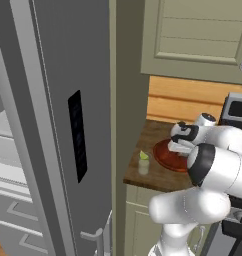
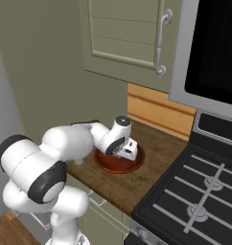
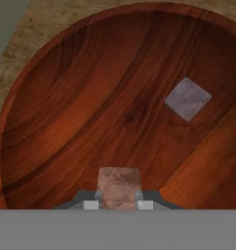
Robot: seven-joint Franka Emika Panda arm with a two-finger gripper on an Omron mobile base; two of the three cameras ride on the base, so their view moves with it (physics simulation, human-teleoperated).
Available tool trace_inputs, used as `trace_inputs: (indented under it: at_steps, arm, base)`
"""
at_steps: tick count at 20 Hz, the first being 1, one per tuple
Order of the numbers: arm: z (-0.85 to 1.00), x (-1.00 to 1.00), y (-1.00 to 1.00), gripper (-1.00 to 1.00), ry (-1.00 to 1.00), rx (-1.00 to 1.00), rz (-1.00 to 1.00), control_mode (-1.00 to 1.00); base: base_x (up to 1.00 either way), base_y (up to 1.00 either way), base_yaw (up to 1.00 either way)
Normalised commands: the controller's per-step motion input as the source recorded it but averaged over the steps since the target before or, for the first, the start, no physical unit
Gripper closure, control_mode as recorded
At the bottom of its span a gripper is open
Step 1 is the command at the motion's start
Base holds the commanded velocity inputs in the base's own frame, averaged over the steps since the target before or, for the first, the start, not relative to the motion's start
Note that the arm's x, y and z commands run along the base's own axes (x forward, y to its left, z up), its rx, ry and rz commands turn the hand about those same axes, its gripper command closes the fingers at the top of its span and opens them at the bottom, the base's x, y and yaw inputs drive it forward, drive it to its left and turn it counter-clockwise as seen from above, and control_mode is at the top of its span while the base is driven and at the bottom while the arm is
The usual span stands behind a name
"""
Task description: Grab a lemon wedge from the fridge and one ice cube from the ice bowl, and put them in the glass of lemonade.
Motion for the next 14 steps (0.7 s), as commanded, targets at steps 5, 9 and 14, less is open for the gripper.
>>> trace_inputs:
  at_steps: [5, 9, 14]
  arm:
    - [0.29, -0.09, 0.2, 1.0, -0.16, 0.03, 0.01, -1.0]
    - [0.72, -0.21, 0.34, 1.0, -0.09, -0.01, 0.13, -1.0]
    - [0.69, -0.1, 0.88, 1.0, 0.05, -0.22, 0.33, -1.0]
  base:
    - [0.0, 0.0, 0.0]
    - [0.0, 0.0, 0.0]
    - [0.0, 0.0, 0.0]
